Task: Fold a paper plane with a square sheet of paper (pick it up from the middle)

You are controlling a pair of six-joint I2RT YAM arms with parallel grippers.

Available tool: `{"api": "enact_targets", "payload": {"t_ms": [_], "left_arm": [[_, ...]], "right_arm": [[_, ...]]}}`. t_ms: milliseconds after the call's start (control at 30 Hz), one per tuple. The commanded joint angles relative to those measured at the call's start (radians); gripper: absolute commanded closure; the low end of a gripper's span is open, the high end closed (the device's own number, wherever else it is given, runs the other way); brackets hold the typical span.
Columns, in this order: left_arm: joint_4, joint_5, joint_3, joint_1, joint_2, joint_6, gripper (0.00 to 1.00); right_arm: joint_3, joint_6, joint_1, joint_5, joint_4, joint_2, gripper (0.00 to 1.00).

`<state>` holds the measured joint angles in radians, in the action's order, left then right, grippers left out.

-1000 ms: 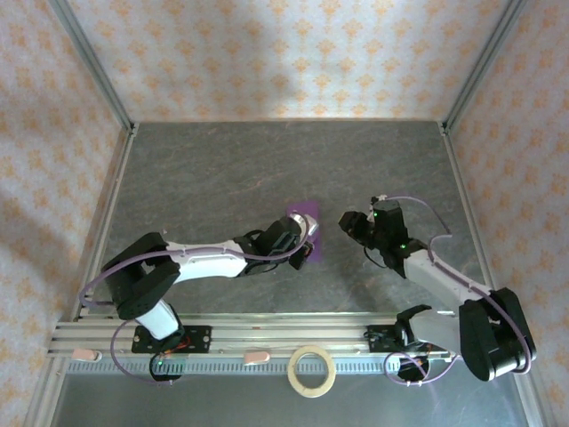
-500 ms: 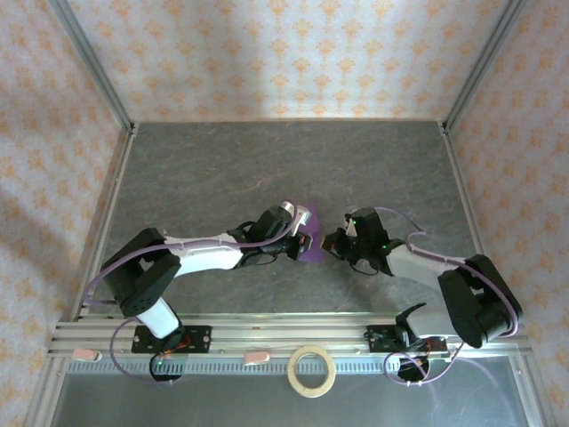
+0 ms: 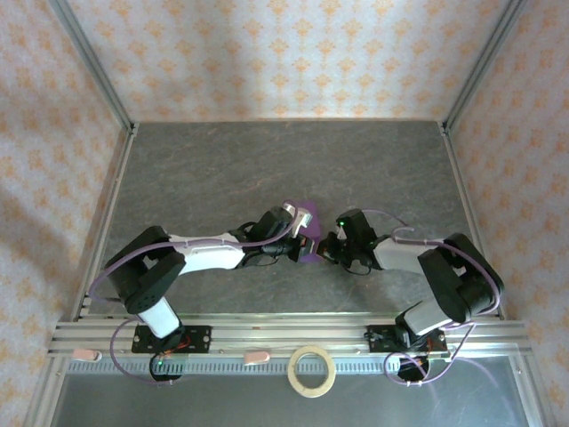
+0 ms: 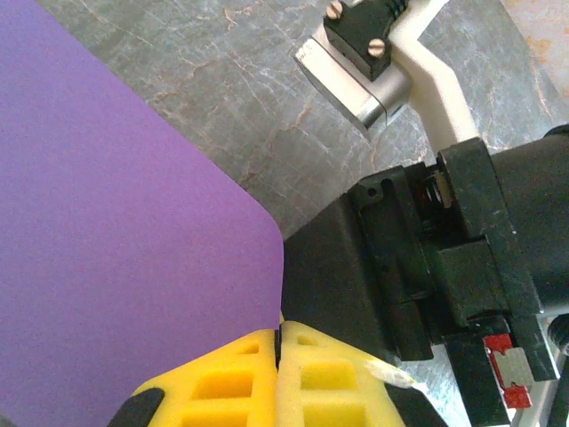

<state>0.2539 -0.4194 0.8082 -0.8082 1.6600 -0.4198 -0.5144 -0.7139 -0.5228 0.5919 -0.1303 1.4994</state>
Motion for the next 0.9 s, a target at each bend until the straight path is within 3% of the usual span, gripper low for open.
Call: {"api": "enact_targets", "payload": {"t_ms": [0,467,867], "left_arm": [[0.03,-0.058,-0.007,0.023,0.023,-0.019,0.97],[0.01,-0.009,-0.019,0.076,0.054,0.005,0.96],[-0.028,0.106,-0.02,0.085,0.07,0.046,0.96]], "right_arm": [[-0.013,0.062,-0.003,-0.073,0.111,0.029,1.0],[-0.038,0.082,-0.002,-0.082,0.136,0.048,1.0],[-0.037,0.073,-0.002,-0.072,0.128,0.048,1.0]]}}
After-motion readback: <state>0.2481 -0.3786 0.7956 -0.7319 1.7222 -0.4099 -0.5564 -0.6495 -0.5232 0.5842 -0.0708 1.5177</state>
